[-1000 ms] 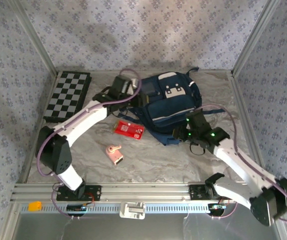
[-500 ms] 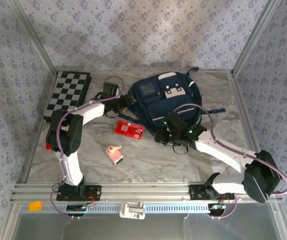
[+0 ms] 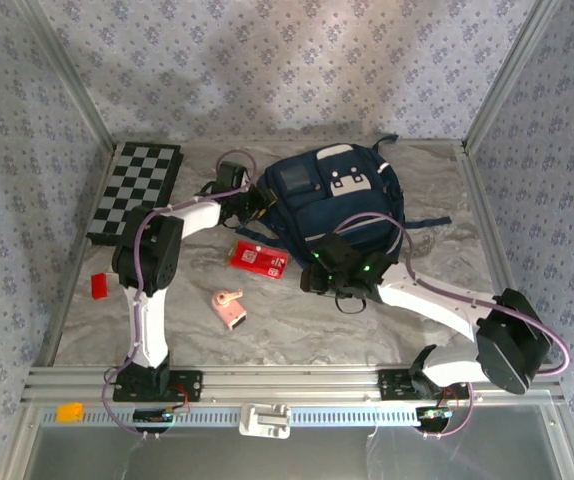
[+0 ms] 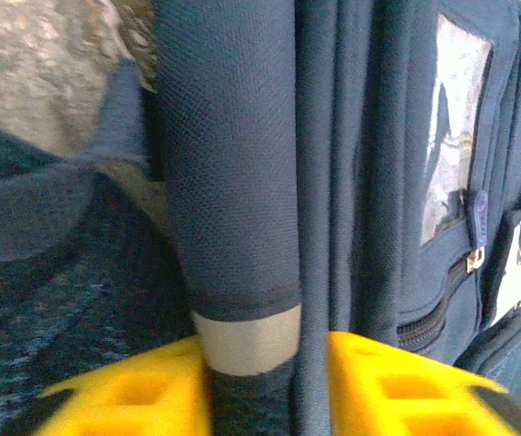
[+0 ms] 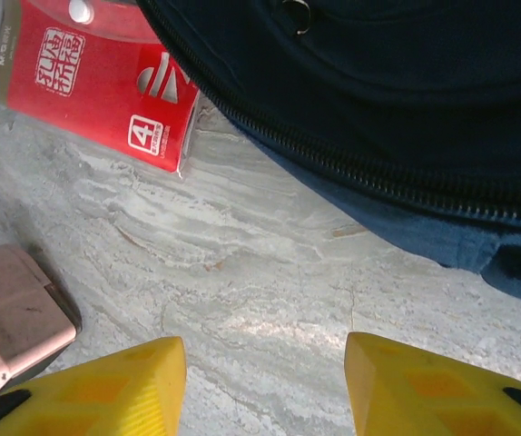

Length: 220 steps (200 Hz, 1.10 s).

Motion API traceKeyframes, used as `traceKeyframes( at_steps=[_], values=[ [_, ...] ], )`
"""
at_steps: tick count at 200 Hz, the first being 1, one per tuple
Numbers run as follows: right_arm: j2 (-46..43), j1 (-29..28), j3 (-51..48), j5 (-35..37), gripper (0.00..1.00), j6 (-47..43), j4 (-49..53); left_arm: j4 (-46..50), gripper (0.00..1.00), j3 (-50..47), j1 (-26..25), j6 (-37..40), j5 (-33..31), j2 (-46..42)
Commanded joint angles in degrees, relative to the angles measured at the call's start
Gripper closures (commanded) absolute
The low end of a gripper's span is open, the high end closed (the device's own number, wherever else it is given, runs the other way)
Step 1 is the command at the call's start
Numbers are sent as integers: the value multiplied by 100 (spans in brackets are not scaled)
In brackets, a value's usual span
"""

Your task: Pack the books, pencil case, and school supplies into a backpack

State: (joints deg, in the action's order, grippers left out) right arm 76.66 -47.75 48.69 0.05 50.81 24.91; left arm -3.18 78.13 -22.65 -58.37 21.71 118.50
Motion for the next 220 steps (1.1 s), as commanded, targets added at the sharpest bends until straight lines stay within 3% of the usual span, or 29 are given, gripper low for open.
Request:
traceKeyframes(
  at_steps=[1, 35, 85, 121, 154, 188, 220],
  values=[
    [180, 126, -4, 261, 49, -15, -94, -94, 80, 228, -72, -76, 131, 113],
    [385, 750, 35, 467, 47, -570, -113, 159, 100, 238, -209, -35, 109, -83],
    [649, 2340, 164, 403, 43, -1687, -671, 195, 100, -103, -661, -470, -27, -548],
    [1037, 3016, 847, 716, 38, -2173, -420, -22, 100, -245, -1136, -1190, -332, -714],
    [526, 2264, 1122, 1418, 29, -2260, 194, 262, 100, 14, -1317, -1450, -607, -625],
    [-36, 1312, 1081, 1560, 27, -1626, 890, 58, 100, -95, -1383, -1734, -612, -687],
    [94, 326, 1117, 1953, 28, -865, 1399, 69, 100, -99, -1420, -1757, -614, -770]
  ],
)
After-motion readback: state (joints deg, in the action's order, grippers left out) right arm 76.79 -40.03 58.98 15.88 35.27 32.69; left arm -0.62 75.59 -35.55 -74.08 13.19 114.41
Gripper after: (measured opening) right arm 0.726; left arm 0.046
